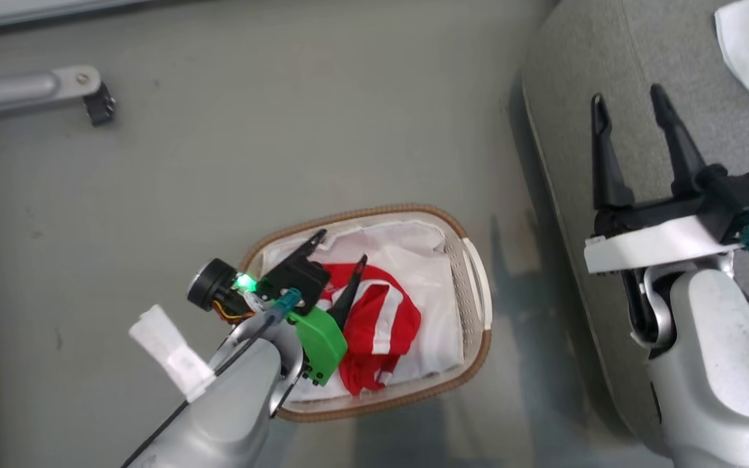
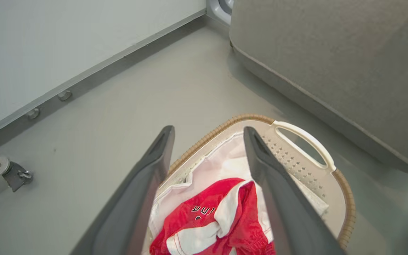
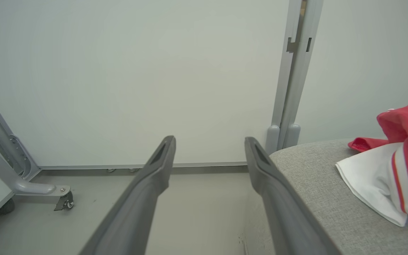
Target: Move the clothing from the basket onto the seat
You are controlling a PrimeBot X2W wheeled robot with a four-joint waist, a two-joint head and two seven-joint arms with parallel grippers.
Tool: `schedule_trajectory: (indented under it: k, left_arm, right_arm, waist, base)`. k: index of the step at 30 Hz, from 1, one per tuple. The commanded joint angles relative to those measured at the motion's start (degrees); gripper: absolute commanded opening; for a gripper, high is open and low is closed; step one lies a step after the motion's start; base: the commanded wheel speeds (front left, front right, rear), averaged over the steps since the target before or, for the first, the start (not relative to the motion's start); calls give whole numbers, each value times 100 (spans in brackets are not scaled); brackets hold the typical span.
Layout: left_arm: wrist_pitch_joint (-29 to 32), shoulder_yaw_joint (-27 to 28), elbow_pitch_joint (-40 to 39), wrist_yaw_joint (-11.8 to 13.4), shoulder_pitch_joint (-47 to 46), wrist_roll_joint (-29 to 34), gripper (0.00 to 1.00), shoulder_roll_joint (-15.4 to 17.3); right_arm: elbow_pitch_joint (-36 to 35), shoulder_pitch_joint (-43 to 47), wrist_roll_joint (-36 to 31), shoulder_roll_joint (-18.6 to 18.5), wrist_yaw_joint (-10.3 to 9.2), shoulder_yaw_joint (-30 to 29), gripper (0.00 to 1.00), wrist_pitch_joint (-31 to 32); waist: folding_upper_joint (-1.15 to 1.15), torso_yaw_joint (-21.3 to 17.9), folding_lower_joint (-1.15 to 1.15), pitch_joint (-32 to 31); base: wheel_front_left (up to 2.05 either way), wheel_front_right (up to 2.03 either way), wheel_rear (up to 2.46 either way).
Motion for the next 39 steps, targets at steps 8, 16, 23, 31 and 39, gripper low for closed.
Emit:
schedule_trajectory:
  k: [8,16,23,31,39]
  left_arm:
    - [78,-1022,1243,-6,-849,-288,100,11]
    - [201,-1397,2072,-4,-1434,-503,100,158]
    - [228,-1639,2377,-4,-1792,-671,100,286]
    - [342,-1936,2488,-4,-1930,-986,13,286]
    - [66,-2071,2283,-4,-1726,-1293,0,268]
  right_arm:
    - [-508,-416,222,-16,-7,73,100,-14]
    - [-660,-596,470,-15,-8,195,100,-14]
    - [-707,-686,604,-15,-8,287,100,-14]
    - [-689,-734,586,-16,-8,328,100,-14]
    - [-587,-662,430,-18,-8,306,100,-13]
  waist:
    - [0,-889,0,1587]
    - [0,-1295,0,2200]
    - [0,-1471,0,2534]
    - [0,-1464,0,2579]
    - [0,-1237,0,2200]
  base:
    - [0,0,0]
    - [0,0,0]
    - [0,0,0]
    - [0,0,0]
    - [0,0,0]
